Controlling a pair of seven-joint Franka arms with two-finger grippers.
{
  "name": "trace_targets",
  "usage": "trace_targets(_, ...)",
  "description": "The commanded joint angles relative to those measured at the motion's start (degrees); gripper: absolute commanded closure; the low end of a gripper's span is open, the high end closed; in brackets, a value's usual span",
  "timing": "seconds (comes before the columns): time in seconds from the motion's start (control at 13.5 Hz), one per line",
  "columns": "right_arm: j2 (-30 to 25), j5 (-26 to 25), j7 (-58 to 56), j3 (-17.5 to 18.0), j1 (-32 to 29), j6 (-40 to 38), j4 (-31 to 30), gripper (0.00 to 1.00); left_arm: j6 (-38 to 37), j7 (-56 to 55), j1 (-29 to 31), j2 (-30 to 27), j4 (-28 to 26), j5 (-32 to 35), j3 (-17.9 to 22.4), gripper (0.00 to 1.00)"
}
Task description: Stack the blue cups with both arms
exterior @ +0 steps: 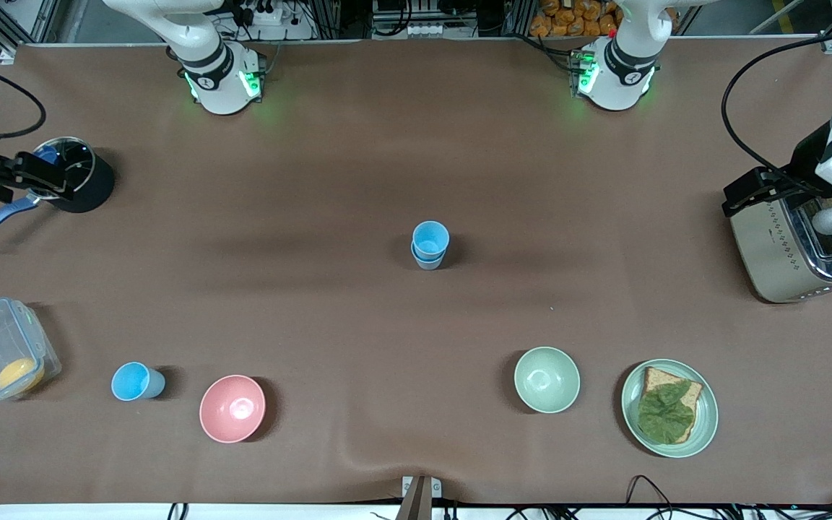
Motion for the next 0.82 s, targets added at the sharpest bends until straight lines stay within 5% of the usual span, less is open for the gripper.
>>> trace_targets(0.0,-1.0,-0.8,0.4,0.5,-0.8,-0.2,0.7,0.0,-0.1,1.6,0.3,-0.3,0.3,-0.2,-0.1,0.0)
trace_targets(0.74,-2.0,-2.2,2.6,-0.2,-1.0,0.1,0.7,0.0,-0.1,1.7,0.4,-0.2,0.3,-0.3,0.0,0.0)
